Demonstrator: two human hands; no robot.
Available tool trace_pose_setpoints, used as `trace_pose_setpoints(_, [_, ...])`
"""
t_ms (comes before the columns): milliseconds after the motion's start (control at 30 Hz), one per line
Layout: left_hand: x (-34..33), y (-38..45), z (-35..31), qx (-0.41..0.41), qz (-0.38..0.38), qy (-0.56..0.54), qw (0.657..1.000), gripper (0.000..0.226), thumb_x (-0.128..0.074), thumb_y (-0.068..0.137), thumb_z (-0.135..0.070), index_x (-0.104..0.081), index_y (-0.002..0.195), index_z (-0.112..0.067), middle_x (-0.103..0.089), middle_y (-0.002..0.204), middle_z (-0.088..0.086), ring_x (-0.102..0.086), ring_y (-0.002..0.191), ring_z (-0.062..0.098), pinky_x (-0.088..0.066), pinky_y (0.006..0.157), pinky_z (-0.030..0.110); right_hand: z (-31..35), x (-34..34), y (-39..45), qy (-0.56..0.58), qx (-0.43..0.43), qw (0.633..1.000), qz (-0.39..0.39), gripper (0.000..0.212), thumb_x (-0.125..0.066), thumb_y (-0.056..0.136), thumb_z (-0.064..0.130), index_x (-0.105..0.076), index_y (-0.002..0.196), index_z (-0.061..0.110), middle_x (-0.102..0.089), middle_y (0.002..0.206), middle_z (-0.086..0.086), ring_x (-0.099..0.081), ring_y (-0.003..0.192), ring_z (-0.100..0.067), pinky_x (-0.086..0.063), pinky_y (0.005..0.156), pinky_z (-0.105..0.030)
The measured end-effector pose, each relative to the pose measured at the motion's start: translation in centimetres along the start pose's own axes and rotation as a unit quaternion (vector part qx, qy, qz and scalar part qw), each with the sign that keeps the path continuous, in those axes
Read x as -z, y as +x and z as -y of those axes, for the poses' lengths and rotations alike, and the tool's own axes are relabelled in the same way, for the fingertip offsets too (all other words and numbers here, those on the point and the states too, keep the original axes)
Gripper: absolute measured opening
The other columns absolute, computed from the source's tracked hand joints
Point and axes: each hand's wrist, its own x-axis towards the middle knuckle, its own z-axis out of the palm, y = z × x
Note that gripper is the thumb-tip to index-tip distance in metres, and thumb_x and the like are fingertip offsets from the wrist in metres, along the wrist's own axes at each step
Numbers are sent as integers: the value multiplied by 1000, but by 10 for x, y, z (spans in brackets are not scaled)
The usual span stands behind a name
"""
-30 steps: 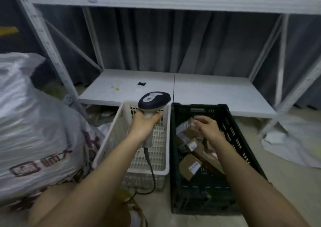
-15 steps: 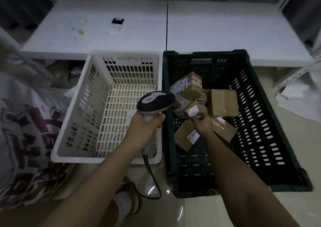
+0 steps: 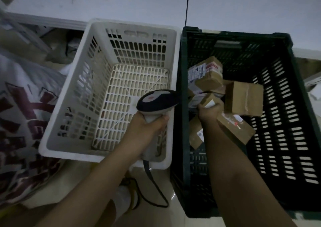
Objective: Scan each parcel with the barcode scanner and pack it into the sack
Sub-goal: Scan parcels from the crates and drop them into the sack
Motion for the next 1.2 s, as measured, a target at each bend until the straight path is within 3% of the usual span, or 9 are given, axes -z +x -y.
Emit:
trace_pose_setpoints(200, [7,-39,-13,-9,-31,-8,999,11,-67,88,-14,-64,87,-24,-68,63,-11,-65,65,4,-55,69,24,-9,51,-42,167,0,986,-4,62,-70,84,20,-40,138,13,-53,133,-8,-53,121,-32,-47,101,-49])
trace_pose_setpoints(400, [10,-94,-39,-66,-73,-7,995,3,-66,89,-10,-64,88,-13,-64,76,6,-61,71,18,-51,74,36,42,129,-135,253,128,959,14,48,-55,94,26,-41,139,32,-56,125,3,-60,107,-19,-54,91,-42])
trace_pose_setpoints(500, [6,-121,-57,-119,-82,-2,990,13,-69,87,-15,-64,99,-15,-67,85,5,-64,79,19,-51,74,34,70,152,-176,241,202,947,72,35,-45,100,21,-50,134,25,-63,119,-2,-64,102,-19,-58,82,-39])
trace_pose_setpoints(633, [7,-166,-84,-187,-117,-44,974,45,-74,83,-22,-56,124,-19,-66,109,0,-62,99,18,-50,89,34,96,178,-235,224,257,929,141,32,-43,101,24,-55,130,24,-64,122,-4,-63,109,-20,-55,91,-43])
trace_pose_setpoints(800, [29,-225,-109,-250,-141,-76,955,52,-75,81,-18,-54,128,-13,-64,115,1,-60,108,19,-47,98,38,111,199,-302,199,324,902,204,31,-41,101,19,-56,127,26,-63,121,-5,-62,102,-10,-53,80,-26])
trace_pose_setpoints(967, [51,-262,-126,-280,-148,-110,942,49,-73,82,-7,-53,127,-8,-64,112,6,-61,96,18,-50,74,22,123,205,-353,183,362,875,266,50,-41,102,15,-32,146,35,-63,114,-7,-64,94,-14,-52,60,-14])
trace_pose_setpoints(1033, [59,-270,-132,-292,-155,-114,937,50,-73,81,-6,-53,126,-9,-64,111,4,-61,92,14,-50,72,20,129,205,-364,192,363,867,284,52,-41,100,12,-33,146,35,-62,119,-8,-64,99,-18,-55,63,-18])
trace_pose_setpoints(1100, [69,-270,-136,-297,-164,-112,934,55,-75,79,-8,-52,129,-11,-63,115,3,-61,99,15,-51,85,28,133,202,-368,197,361,862,296,54,-47,98,11,-35,145,35,-62,122,-8,-65,105,-23,-58,70,-24])
trace_pose_setpoints(1200, [82,-268,-141,-307,-172,-110,929,59,-77,78,-11,-52,131,-12,-64,118,2,-61,103,17,-50,86,30,136,197,-369,161,356,855,342,68,-55,93,9,-29,142,48,-63,120,-7,-68,103,-25,-59,76,-31])
